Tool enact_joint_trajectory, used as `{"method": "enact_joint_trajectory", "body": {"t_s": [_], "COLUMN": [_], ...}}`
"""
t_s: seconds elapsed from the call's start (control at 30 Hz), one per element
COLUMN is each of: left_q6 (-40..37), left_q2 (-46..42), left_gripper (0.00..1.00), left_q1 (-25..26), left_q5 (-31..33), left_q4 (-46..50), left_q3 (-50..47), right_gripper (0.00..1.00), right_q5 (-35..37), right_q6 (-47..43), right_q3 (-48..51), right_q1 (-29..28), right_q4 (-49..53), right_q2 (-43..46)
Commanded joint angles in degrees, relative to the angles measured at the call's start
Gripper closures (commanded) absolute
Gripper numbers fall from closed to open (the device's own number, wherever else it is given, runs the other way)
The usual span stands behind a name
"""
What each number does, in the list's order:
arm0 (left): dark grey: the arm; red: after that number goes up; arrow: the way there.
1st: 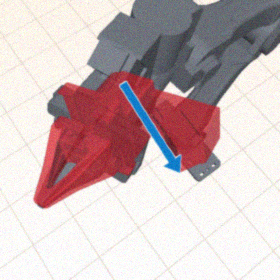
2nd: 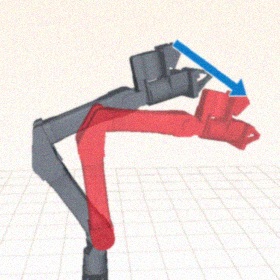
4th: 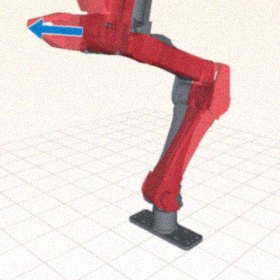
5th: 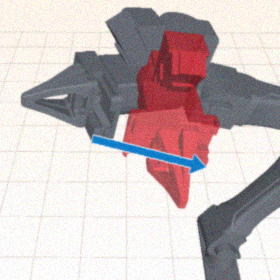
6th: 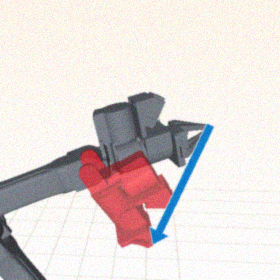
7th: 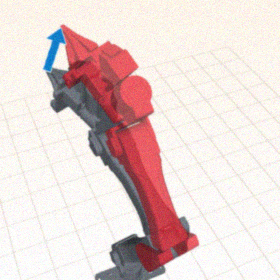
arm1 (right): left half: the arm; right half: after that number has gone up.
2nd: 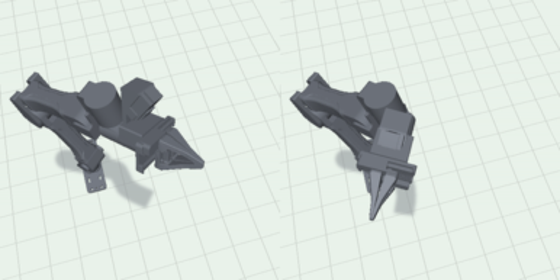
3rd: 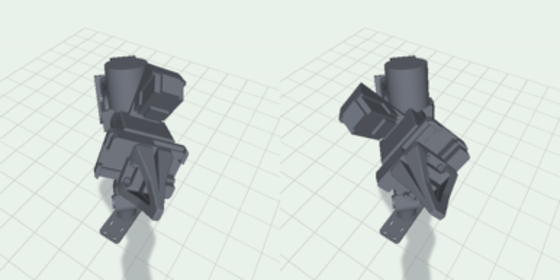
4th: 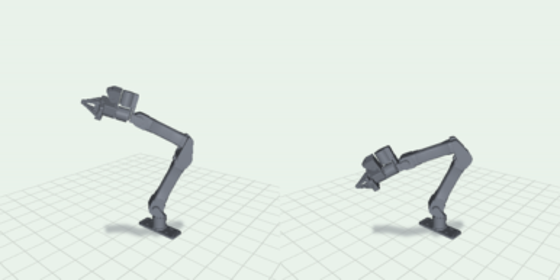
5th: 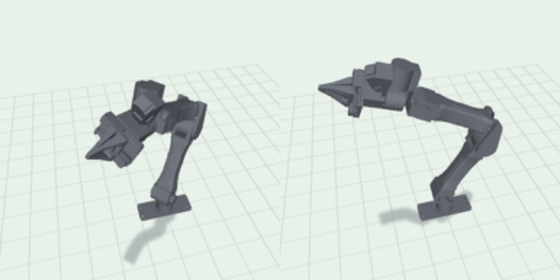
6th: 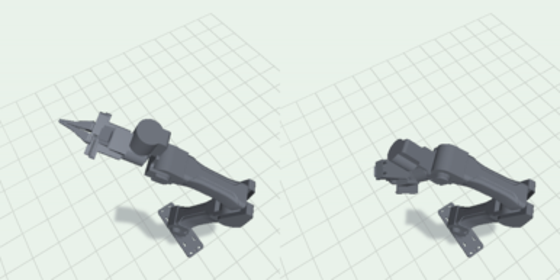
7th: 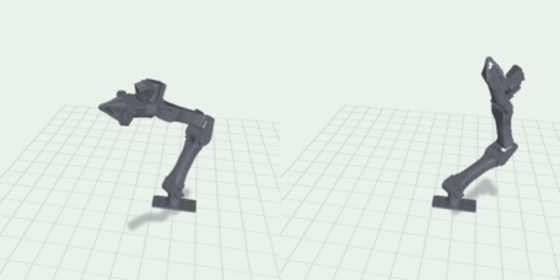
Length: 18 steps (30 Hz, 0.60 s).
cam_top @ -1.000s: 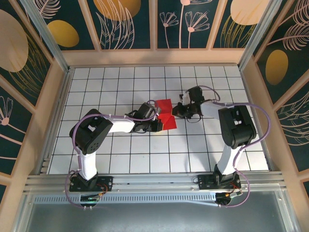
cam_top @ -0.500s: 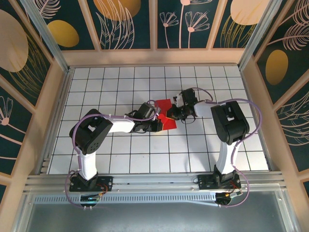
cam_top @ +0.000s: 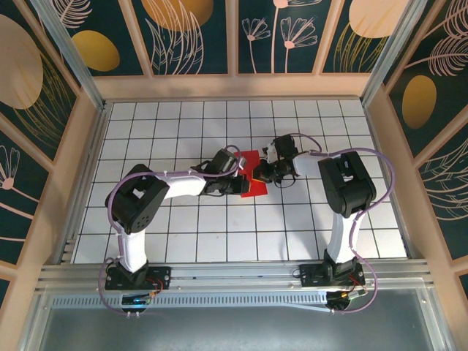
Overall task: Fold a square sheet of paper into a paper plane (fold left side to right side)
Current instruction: Fold the triangle a second time at the center of the table.
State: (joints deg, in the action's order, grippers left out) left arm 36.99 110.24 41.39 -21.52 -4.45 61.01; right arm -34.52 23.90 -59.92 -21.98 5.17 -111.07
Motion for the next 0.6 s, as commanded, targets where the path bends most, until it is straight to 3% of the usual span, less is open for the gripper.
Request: {"method": "enact_joint_trajectory", "body": {"t_s": [0.0, 0.57], "left_q6": [0.8, 0.6], "left_q2": [2.1, 7.2], "left_gripper": [1.00, 1.00], "left_q1": [-0.7, -0.9], "left_q5": [-1.6, -0.6], "left_q4": [1.3, -0.3], "left_q3": [2.1, 6.5], "right_gripper": [1.00, 1.00], "right_q5": [3.5, 3.3], "right_q6": [-1.4, -1.4], "right_q3": [0.6, 1.3], "right_q1": [0.0, -0.1], "right_q4": [4.4, 4.2], "right_q2": [-2.1, -2.7]}}
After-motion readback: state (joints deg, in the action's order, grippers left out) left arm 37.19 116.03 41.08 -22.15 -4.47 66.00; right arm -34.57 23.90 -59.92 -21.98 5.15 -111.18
